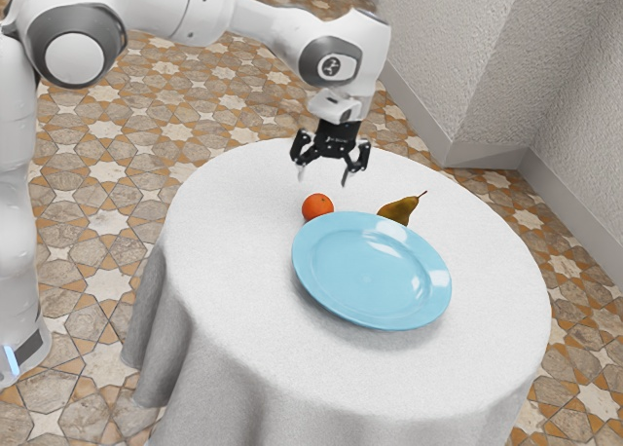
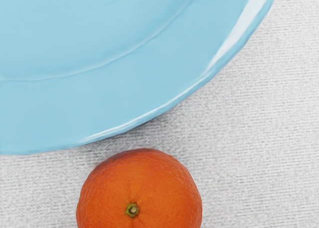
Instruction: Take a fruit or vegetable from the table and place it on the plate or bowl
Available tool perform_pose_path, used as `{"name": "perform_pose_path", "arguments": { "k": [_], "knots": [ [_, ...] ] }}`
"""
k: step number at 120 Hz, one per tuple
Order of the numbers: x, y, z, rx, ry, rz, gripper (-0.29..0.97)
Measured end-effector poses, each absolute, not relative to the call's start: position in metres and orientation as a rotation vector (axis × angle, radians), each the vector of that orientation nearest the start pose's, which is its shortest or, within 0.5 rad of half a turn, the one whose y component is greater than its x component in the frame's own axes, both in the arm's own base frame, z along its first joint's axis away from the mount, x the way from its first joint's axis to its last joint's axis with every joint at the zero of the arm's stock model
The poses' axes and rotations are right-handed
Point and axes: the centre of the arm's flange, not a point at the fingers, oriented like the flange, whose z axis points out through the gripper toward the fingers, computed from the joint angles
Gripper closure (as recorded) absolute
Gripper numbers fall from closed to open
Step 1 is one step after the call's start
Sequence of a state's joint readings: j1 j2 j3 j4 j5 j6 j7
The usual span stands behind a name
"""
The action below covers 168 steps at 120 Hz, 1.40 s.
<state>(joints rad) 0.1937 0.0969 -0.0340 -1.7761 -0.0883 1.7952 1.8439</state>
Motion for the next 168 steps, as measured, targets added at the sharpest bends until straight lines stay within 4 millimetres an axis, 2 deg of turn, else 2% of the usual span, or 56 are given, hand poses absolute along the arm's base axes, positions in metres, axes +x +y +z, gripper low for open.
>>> {"name": "perform_pose_path", "arguments": {
  "k": [28, 105, 168],
  "knots": [
    [0.580, 0.098, 0.481, -2.216, 2.376, -0.033, 0.00],
    [0.594, 0.088, 0.435, -2.244, 2.426, 0.014, 0.00],
    [0.600, 0.084, 0.426, -2.247, 2.432, 0.016, 0.00]
  ]
}}
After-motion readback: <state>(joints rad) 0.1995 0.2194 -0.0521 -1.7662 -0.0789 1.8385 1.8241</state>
